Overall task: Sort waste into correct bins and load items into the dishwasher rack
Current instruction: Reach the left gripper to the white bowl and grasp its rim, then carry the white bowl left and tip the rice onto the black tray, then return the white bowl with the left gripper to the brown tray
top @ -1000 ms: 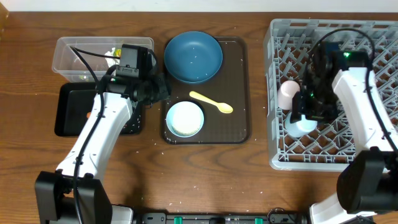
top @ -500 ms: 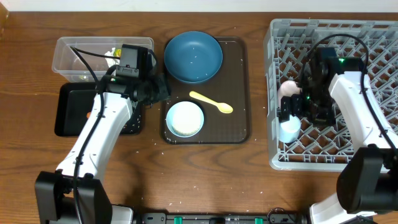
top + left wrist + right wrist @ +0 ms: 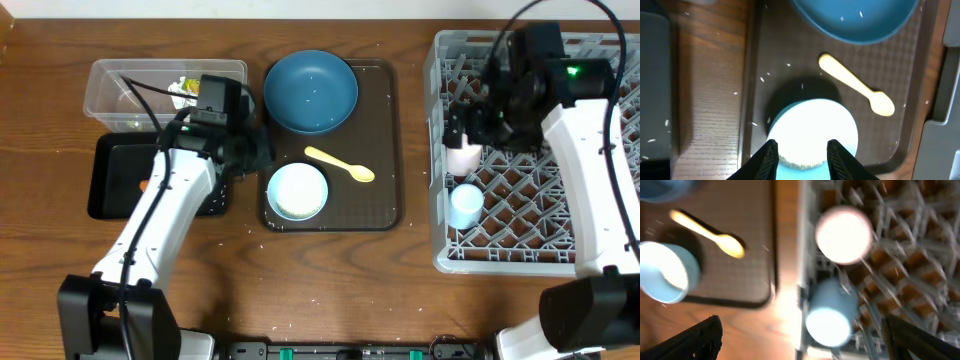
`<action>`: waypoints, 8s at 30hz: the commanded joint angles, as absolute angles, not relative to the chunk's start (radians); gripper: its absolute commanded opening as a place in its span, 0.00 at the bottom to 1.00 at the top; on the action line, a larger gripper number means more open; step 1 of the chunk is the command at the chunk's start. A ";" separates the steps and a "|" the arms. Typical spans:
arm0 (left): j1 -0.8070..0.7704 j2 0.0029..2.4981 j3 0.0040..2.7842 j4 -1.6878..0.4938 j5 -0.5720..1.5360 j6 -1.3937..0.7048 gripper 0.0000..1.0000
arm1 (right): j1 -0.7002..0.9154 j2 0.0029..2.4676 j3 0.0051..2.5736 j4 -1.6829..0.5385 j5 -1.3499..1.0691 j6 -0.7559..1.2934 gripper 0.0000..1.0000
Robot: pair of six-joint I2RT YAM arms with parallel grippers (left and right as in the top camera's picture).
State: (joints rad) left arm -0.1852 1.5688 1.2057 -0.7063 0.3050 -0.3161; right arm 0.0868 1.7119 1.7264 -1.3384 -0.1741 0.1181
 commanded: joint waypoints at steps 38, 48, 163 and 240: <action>-0.638 1.797 1.210 -0.616 -0.012 -0.307 0.36 | 0.061 1.691 1.745 -1.267 -0.236 0.102 0.99; -0.638 1.797 1.206 -0.665 -0.012 -0.187 0.35 | 0.061 1.691 1.745 -1.268 -0.236 0.096 0.99; 0.698 1.837 1.137 -0.577 1.572 -0.175 0.06 | 0.061 1.691 1.745 -1.286 -0.237 0.096 0.99; -0.552 1.569 1.127 -0.616 0.053 -0.374 0.06 | 0.073 1.691 1.745 -1.294 -0.244 0.096 0.99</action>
